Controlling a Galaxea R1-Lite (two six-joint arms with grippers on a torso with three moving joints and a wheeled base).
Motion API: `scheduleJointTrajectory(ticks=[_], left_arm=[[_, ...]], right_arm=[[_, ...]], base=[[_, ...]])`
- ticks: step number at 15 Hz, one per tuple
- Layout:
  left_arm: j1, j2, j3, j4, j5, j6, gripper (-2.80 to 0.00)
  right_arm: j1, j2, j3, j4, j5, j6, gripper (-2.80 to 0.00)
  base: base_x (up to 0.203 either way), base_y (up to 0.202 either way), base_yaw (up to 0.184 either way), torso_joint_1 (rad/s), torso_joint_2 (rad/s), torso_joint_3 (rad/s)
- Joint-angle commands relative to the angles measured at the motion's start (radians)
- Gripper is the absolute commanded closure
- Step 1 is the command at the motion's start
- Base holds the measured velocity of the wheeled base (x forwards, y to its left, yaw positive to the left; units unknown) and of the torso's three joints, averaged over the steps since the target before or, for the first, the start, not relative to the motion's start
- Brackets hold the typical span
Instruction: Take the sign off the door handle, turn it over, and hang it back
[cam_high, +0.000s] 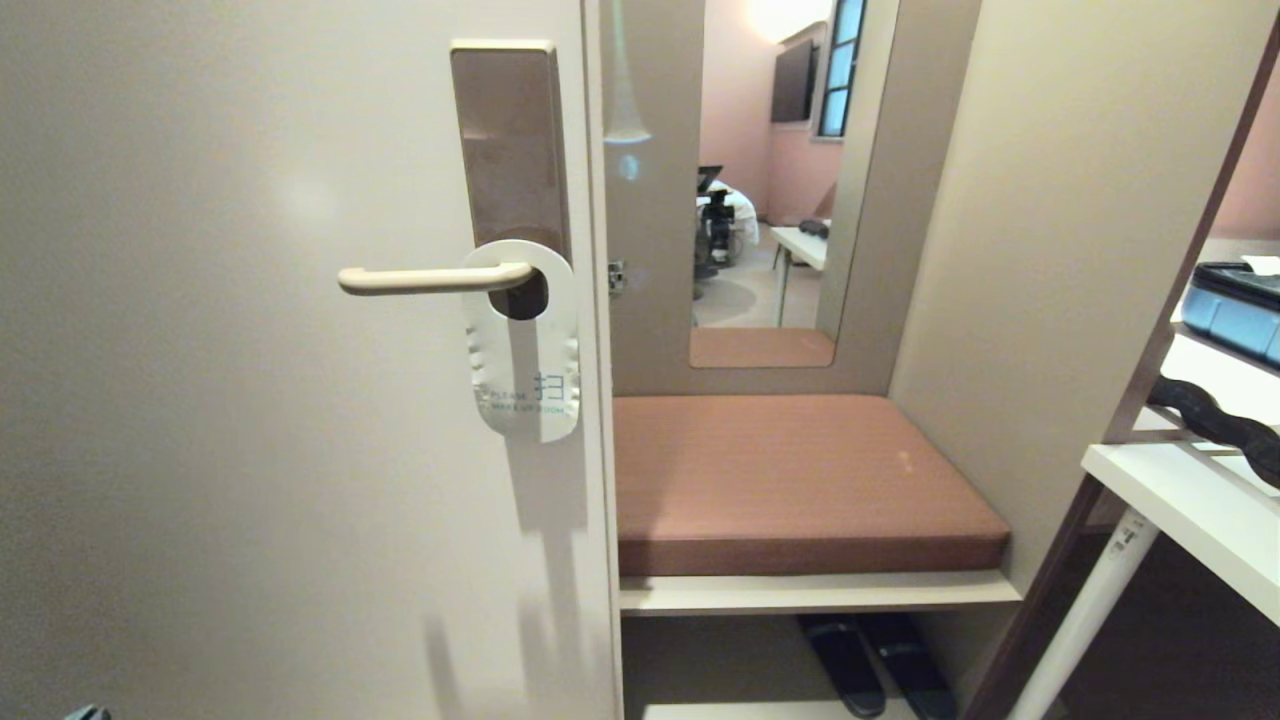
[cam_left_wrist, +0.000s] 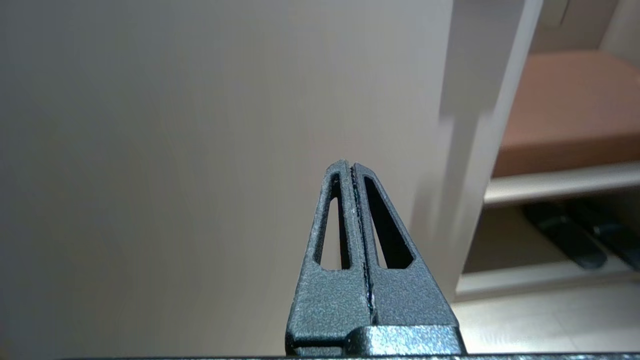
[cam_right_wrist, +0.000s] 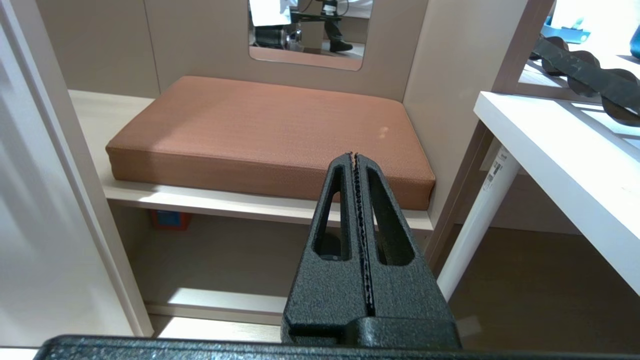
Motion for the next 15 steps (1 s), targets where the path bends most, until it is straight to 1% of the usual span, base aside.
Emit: scheduleJointTrajectory(ticks=[1,3,4,7,8,9,11,13,15], left_arm=[[-0.036,-0.066,0.000,0.022,0.007,0.000,0.00],[-0.083,-0.134,0.000,0.060,0.018,0.003,0.00],[-0.095,-0.175,0.000,0.085,0.033,0.004,0.00],[-0.101,-0.306,-0.010,0.169,0.086,0.001,0.00],[-0.101,-0.336,-0.006,0.218,0.120,0.004,0.00],[-0.100,-0.340,0.000,0.235,0.146,-0.004,0.00],[-0.100,-0.340,0.000,0.234,0.148,-0.007,0.00],[-0.100,-0.340,0.000,0.237,0.151,-0.030,0.00],[-0.100,-0.340,0.000,0.238,0.151,-0.037,0.00]], right_arm=[[0.000,0.000,0.000,0.001,0.000,-0.002,0.00],[0.000,0.000,0.000,0.001,0.000,0.000,0.00],[0.000,0.000,0.000,0.000,0.000,-0.002,0.00],[0.000,0.000,0.000,0.001,0.000,-0.002,0.00],[0.000,0.000,0.000,0.001,0.000,0.000,0.00],[0.000,0.000,0.000,0.000,0.000,0.000,0.00],[0.000,0.000,0.000,0.001,0.000,0.000,0.00],[0.000,0.000,0.000,0.000,0.000,0.000,0.00],[0.000,0.000,0.000,0.001,0.000,-0.001,0.00]], base=[[0.000,0.000,0.000,0.000,0.00,0.000],[0.000,0.000,0.000,0.000,0.00,0.000],[0.000,0.000,0.000,0.000,0.00,0.000],[0.000,0.000,0.000,0.000,0.00,0.000],[0.000,0.000,0.000,0.000,0.00,0.000],[0.000,0.000,0.000,0.000,0.00,0.000],[0.000,0.000,0.000,0.000,0.00,0.000],[0.000,0.000,0.000,0.000,0.00,0.000],[0.000,0.000,0.000,0.000,0.00,0.000]])
